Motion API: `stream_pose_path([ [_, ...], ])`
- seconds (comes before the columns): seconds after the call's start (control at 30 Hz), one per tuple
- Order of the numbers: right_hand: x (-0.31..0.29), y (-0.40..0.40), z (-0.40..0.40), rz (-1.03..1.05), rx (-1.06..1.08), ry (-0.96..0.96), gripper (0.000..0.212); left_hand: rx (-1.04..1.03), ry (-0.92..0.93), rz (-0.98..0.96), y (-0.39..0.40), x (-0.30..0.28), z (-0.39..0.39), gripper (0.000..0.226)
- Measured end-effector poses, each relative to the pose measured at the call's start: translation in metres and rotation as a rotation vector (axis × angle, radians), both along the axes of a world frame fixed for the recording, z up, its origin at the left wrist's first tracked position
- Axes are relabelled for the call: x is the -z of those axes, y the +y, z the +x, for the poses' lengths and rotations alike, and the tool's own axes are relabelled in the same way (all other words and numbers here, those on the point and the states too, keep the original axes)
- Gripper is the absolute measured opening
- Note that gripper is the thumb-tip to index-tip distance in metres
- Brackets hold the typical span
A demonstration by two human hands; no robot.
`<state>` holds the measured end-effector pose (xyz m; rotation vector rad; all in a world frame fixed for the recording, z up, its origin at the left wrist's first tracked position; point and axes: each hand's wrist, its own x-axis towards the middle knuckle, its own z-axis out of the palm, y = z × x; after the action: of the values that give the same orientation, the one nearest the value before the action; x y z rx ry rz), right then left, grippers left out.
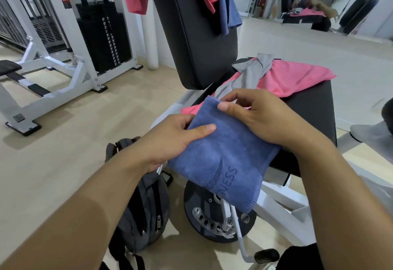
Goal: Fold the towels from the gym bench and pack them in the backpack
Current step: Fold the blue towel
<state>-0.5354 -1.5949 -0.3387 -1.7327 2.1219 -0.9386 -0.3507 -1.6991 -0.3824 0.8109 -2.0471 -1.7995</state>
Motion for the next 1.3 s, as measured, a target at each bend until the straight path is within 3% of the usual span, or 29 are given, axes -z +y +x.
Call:
stream_pose_path([
  [0.1,-0.008,0.013,-0.011,0.247,0.002,-0.054,0.05,-0.013,0.082,0.061,-0.002,0.005,0.002,0.027],
  [0.2,-0.015,0.023,-0.019,0.381,-0.049,-0.079,0.04,-0.046,0.114,0.197,-0.006,0.004,0.006,0.028],
  [0.3,-0.016,0.022,-0.02,0.211,0.028,-0.155,0.035,-0.034,0.148,0.296,-0.011,0.002,0.009,0.032],
  [0.4,-0.007,0.015,-0.013,-0.016,0.097,-0.558,0.032,-0.024,0.182,0.303,-0.013,0.002,0.009,0.043],
  [0.47,-0.001,0.01,-0.012,-0.102,0.151,-0.772,0.039,-0.074,0.228,0.29,-0.013,0.002,0.008,0.043],
  [0.57,0.001,0.008,-0.011,-0.055,0.133,-0.898,0.06,-0.163,0.32,0.332,-0.013,0.002,0.004,0.036],
  [0.73,0.006,0.009,-0.011,0.013,0.027,-0.905,0.065,-0.18,0.348,0.397,-0.014,0.003,0.001,0.041],
  [0.93,0.017,0.004,-0.018,-0.002,0.032,-0.92,0.069,-0.105,0.233,0.249,-0.024,0.003,0.011,0.063],
  [1.17,0.016,0.007,-0.022,0.031,-0.038,-1.017,0.052,-0.14,0.265,0.315,-0.028,0.004,0.012,0.05],
  [1.3,0.013,0.007,-0.019,-0.026,0.018,-0.951,0.044,-0.168,0.323,0.367,-0.029,0.006,0.011,0.047],
])
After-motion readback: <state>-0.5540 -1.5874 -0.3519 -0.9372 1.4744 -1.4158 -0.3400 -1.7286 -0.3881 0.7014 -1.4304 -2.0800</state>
